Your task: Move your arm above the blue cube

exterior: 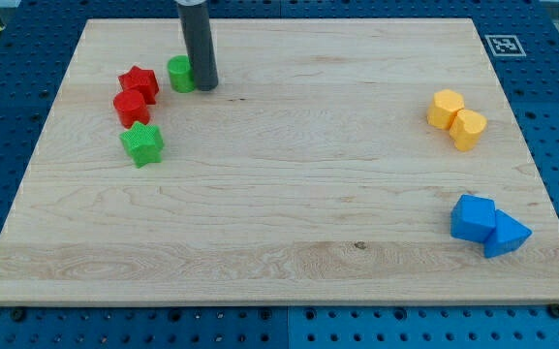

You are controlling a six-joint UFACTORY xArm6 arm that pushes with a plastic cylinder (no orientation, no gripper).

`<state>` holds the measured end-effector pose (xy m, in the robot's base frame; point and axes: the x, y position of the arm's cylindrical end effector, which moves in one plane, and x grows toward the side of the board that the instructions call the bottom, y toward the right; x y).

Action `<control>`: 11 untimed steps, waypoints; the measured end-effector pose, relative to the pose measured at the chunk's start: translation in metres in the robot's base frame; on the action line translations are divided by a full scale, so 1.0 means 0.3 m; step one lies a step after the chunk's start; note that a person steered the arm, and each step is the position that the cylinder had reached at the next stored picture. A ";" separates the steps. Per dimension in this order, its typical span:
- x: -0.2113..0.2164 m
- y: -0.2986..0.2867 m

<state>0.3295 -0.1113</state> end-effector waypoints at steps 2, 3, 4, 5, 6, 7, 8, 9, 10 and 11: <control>-0.030 -0.090; -0.048 -0.150; -0.053 -0.156; 0.003 -0.038; 0.129 0.162; 0.232 0.368; 0.311 0.568; 0.391 0.746; 0.477 0.939; 0.557 1.119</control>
